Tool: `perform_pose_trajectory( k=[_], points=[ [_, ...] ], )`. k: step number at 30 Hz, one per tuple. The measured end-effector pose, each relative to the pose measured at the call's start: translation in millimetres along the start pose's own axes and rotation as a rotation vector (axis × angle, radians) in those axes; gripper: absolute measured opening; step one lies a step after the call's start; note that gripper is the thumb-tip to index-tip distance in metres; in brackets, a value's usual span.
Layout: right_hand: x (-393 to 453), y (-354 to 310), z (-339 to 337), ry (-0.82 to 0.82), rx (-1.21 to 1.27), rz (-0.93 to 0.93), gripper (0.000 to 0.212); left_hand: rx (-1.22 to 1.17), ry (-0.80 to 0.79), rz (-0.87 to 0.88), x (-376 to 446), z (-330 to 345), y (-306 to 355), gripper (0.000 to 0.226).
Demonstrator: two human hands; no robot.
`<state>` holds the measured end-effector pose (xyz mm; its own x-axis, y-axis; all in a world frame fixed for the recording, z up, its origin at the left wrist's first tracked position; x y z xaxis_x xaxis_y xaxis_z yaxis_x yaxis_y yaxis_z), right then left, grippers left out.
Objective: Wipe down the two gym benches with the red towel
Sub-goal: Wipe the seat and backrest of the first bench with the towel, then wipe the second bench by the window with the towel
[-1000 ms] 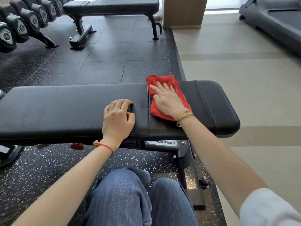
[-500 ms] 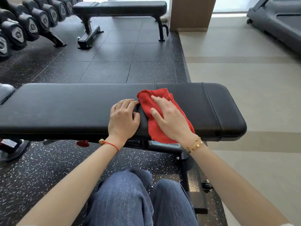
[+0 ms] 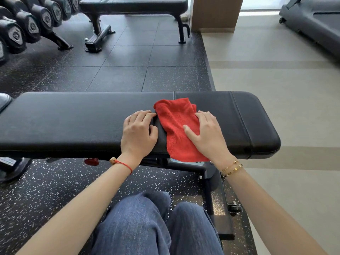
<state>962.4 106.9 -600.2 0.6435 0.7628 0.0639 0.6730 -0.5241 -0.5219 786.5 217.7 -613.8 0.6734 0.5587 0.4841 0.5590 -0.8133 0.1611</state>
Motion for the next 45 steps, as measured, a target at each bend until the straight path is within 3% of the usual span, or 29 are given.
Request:
perform_pose_trajectory(
  k=[9, 15, 22, 28, 35, 45],
  points=[
    [3.7, -10.7, -2.9, 0.006, 0.136, -0.021, 0.027, -0.007, 0.007, -0.007, -0.2, 0.1, 2.4, 0.039],
    [1.9, -13.4, -4.7, 0.032, 0.167, -0.042, 0.025, -0.015, -0.010, -0.018, -0.6, -0.9, 3.9, 0.038],
    [11.7, -14.5, -9.1, 0.046, 0.532, 0.082, 0.022, -0.064, -0.032, -0.038, -0.9, 1.0, 1.0, 0.038],
    [20.6, -19.7, -10.5, -0.394, 0.880, 0.512, 0.030, -0.169, -0.119, -0.081, 10.6, -15.8, -1.3, 0.037],
    [0.6, -58.5, -87.0, -0.543, 1.080, 0.708, 0.025, -0.217, -0.159, -0.063, 53.6, -106.4, 14.3, 0.033],
    [-22.5, -164.0, -294.0, -0.482, 1.144, 0.888, 0.022, -0.339, -0.231, -0.018, 145.4, -330.6, 55.4, 0.031]
  ],
)
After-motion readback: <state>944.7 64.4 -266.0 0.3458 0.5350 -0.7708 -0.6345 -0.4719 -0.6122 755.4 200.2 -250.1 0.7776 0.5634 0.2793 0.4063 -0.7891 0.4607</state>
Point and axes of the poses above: each hand's wrist, its own x-axis towards the middle knuckle, its own z-axis out of the palm, y = z × x, the point moved 3 cm from there along x, towards the middle knuckle, and after that the axes turned 15 degrees about z, right-handed, at the moved point
